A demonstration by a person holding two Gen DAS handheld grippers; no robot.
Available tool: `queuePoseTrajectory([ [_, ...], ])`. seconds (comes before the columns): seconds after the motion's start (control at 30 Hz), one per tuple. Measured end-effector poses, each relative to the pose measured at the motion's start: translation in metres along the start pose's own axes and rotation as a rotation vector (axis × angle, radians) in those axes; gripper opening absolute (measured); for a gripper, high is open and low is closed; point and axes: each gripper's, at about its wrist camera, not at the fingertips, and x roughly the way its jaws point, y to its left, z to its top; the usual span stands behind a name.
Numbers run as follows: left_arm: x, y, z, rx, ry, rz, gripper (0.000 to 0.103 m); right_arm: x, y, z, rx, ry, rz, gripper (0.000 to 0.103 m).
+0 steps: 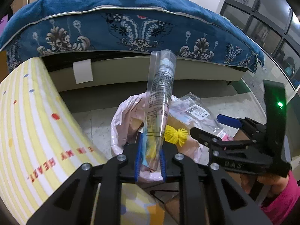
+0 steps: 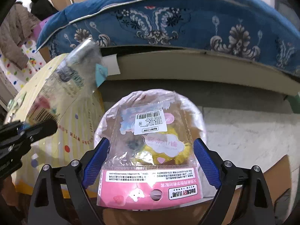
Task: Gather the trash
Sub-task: 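Carry packet and bag over the pink bin and open both tools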
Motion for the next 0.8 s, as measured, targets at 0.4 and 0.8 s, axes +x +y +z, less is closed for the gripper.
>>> queuePoseTrajectory([
  [0.4,0.024,-0.007,0.029,0.014,0.037,-0.055,0.062,0.01,-0.009,0.004,-0.007,0.016,-0.007,0.091],
  [0.8,0.009,0.016,0.03,-0.051,0.007,-0.024,0.068,0.042,0.007,-0.003,-0.055,0.1,-0.013,0.092],
])
